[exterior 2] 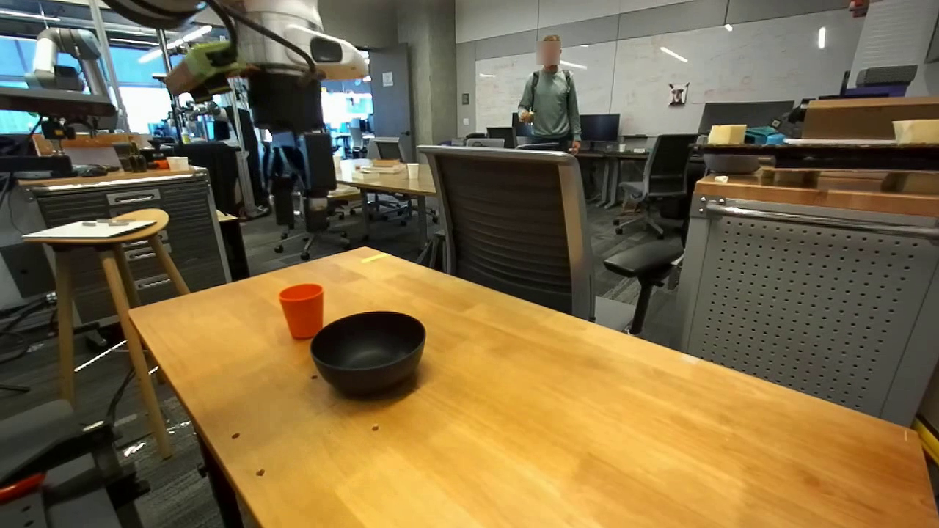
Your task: Put the orange cup inside the black bowl
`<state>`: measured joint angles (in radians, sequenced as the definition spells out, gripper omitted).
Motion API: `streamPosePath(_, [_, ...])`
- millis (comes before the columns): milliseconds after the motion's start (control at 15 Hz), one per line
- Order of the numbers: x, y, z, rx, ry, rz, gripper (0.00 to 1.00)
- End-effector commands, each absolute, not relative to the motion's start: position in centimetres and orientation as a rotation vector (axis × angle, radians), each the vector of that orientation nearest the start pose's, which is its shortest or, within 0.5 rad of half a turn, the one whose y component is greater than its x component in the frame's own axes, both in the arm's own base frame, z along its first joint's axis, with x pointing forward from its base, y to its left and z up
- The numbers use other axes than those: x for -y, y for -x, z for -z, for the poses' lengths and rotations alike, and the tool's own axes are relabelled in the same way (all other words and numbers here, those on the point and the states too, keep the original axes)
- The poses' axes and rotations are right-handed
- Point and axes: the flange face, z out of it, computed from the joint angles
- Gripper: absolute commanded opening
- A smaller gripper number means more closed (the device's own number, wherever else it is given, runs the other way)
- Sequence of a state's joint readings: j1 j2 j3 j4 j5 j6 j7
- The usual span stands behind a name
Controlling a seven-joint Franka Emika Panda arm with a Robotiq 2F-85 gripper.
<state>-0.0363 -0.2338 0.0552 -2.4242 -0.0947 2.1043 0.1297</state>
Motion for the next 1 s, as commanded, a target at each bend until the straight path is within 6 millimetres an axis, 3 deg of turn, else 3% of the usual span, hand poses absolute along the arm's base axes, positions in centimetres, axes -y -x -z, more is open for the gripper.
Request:
streamPosePath(0, [-3.8, -51.6, -36.0, -0.003, 3.216, -0.211, 1.0])
streamPosePath(200, [-6.8, -56.1, -32.8, 0.091, 3.216, -0.285, 1.0])
streamPosePath(467, [-10.6, -60.5, -27.3, 0.187, 3.169, -0.409, 1.0])
streamPosePath(800, [-14.4, -63.2, -21.8, 0.267, 3.074, -0.623, 1.0])
streamPosePath(933, [-15.5, -63.6, -21.2, 0.284, 3.035, -0.706, 1.0])
